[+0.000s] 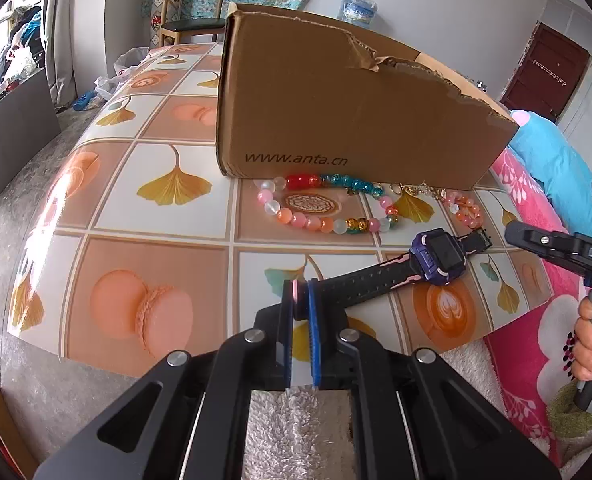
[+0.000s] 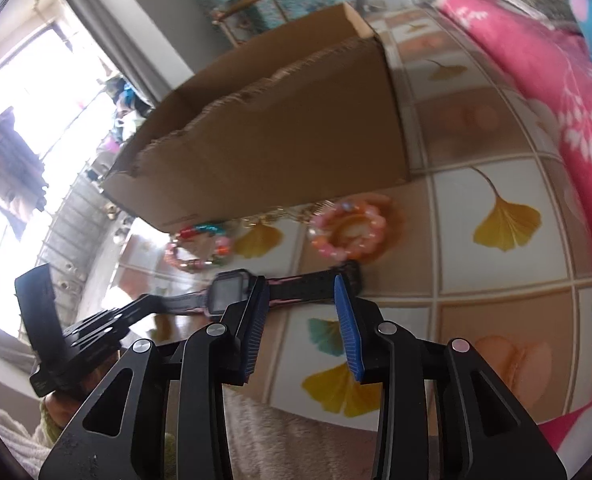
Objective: Organize jewelry
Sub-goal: 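Lift the smartwatch with the right tool and lower it into the cardboard box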
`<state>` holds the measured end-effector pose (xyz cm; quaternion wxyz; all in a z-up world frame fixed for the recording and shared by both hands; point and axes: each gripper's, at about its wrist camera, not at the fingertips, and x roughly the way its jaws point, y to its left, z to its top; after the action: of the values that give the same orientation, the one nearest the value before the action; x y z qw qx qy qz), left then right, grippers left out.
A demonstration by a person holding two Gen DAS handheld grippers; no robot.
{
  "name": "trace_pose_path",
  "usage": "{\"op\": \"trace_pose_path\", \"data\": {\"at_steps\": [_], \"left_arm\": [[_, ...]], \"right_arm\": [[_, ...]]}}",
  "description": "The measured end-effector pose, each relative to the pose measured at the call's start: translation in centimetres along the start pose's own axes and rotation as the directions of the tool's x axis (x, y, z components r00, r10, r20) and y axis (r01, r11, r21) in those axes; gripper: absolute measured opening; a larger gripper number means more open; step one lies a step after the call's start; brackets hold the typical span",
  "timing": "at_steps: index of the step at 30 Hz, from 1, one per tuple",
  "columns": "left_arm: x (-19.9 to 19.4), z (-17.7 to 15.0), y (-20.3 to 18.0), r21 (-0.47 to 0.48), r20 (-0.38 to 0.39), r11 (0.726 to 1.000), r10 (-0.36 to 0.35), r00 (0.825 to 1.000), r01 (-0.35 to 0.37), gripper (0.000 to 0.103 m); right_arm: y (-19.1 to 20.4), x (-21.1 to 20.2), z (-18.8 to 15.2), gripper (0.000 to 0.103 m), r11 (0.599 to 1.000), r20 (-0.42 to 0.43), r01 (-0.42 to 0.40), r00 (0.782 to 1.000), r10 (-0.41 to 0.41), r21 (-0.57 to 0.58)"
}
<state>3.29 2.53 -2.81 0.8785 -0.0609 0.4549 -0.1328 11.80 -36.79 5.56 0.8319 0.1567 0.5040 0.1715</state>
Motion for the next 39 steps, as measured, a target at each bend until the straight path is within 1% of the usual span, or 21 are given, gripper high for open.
{"op": "trace_pose_path", "data": {"at_steps": [2, 4, 7, 10, 13, 14, 16, 18, 19, 21, 24, 27, 28, 30, 32, 35, 36, 39], "left_arm": [[-0.1, 0.0, 0.0, 0.002, 0.002, 1.0, 0.003, 1.0, -0.003, 0.007], [-0.1, 0.0, -0.1, 0.006, 0.005, 1.0, 0.003, 1.0, -0.003, 0.007], [0.0, -0.1, -0.1, 0.008, 0.009, 1.0, -0.002, 1.0, 0.002, 0.007], [0.0, -0.2, -0.2, 0.007, 0.011, 1.0, -0.008, 1.0, 0.008, 0.007], [0.0, -0.2, -0.1, 0.003, 0.015, 1.0, -0.015, 1.0, 0.015, 0.007], [0.0, -0.2, -0.1, 0.003, 0.017, 1.0, -0.016, 1.0, 0.016, 0.007], [0.0, -0.3, -0.1, 0.002, 0.022, 1.0, -0.017, 1.0, 0.017, 0.007], [0.0, -0.3, -0.1, -0.003, 0.023, 1.0, -0.022, 1.0, 0.022, 0.007], [0.0, -0.3, 0.0, -0.005, 0.024, 1.0, -0.024, 0.999, 0.025, 0.007], [0.0, -0.3, 0.1, -0.007, 0.025, 1.0, -0.029, 0.999, 0.029, 0.007], [0.0, -0.3, 0.2, -0.012, 0.025, 0.999, -0.035, 0.999, 0.036, 0.007], [0.0, -0.2, 0.3, -0.016, 0.026, 0.999, -0.04, 0.999, 0.041, 0.007], [0.0, -0.2, 0.3, -0.016, 0.026, 0.999, -0.041, 0.999, 0.042, 0.007], [0.0, -0.3, 0.3, -0.017, 0.027, 0.999, -0.042, 0.999, 0.043, 0.007], [0.0, -0.3, 0.3, -0.017, 0.027, 0.999, -0.042, 0.999, 0.043, 0.007], [0.0, -0.3, 0.3, -0.018, 0.027, 0.999, -0.042, 0.999, 0.043, 0.007], [0.0, -0.3, 0.3, -0.017, 0.027, 0.999, -0.042, 0.999, 0.042, 0.007], [0.0, -0.3, 0.3, -0.015, 0.031, 0.999, -0.039, 0.999, 0.039, 0.007]], "right_arm": [[-0.3, 0.5, -0.3, 0.033, 0.998, -0.009, 0.06, 0.998, -0.06, 0.01], [-0.3, 0.8, -0.3, 0.033, 0.995, -0.006, 0.101, 0.995, -0.101, 0.009], [-0.4, 1.3, 0.1, 0.033, 0.991, 0.0, 0.131, 0.991, -0.131, -0.014], [0.0, 2.1, 0.1, 0.031, 0.984, 0.005, 0.173, 0.985, -0.173, -0.053], [0.7, 2.3, 0.2, 0.024, 0.971, 0.012, 0.217, 0.976, -0.217, -0.103], [1.0, 2.4, 0.1, 0.018, 0.97, 0.006, 0.214, 0.977, -0.214, -0.117], [1.6, 2.4, 0.0, 0.017, 0.961, 0.01, 0.238, 0.971, -0.239, -0.139], [2.2, 2.0, -0.2, 0.01, 0.946, 0.025, 0.278, 0.96, -0.278, -0.166], [2.5, 1.9, -0.3, 0.009, 0.943, 0.027, 0.286, 0.958, -0.286, -0.172], [3.0, 1.5, -0.6, 0.007, 0.939, 0.031, 0.291, 0.957, -0.29, -0.183], [3.6, 0.2, -1.1, 0.007, 0.948, 0.04, 0.25, 0.968, -0.247, -0.196], [4.7, 0.0, -1.5, 0.007, 0.951, 0.061, 0.227, 0.974, -0.219, -0.212], [5.0, 0.0, -1.7, 0.008, 0.946, 0.068, 0.231, 0.973, -0.222, -0.227], [5.2, 0.4, -2.2, 0.008, 0.933, 0.065, 0.263, 0.965, -0.255, -0.247], [5.3, 1.6, -1.9, 0.008, 0.932, 0.057, 0.267, 0.964, -0.261, -0.245], [4.9, 2.0, -1.7, 0.008, 0.934, 0.058, 0.27, 0.963, -0.263, -0.235], [4.5, 2.1, -1.2, 0.007, 0.932, 0.062, 0.274, 0.962, -0.267, -0.237], [4.8, 2.3, -1.1, 0.004, 0.918, 0.078, 0.305, 0.952, -0.295, -0.254]]}}
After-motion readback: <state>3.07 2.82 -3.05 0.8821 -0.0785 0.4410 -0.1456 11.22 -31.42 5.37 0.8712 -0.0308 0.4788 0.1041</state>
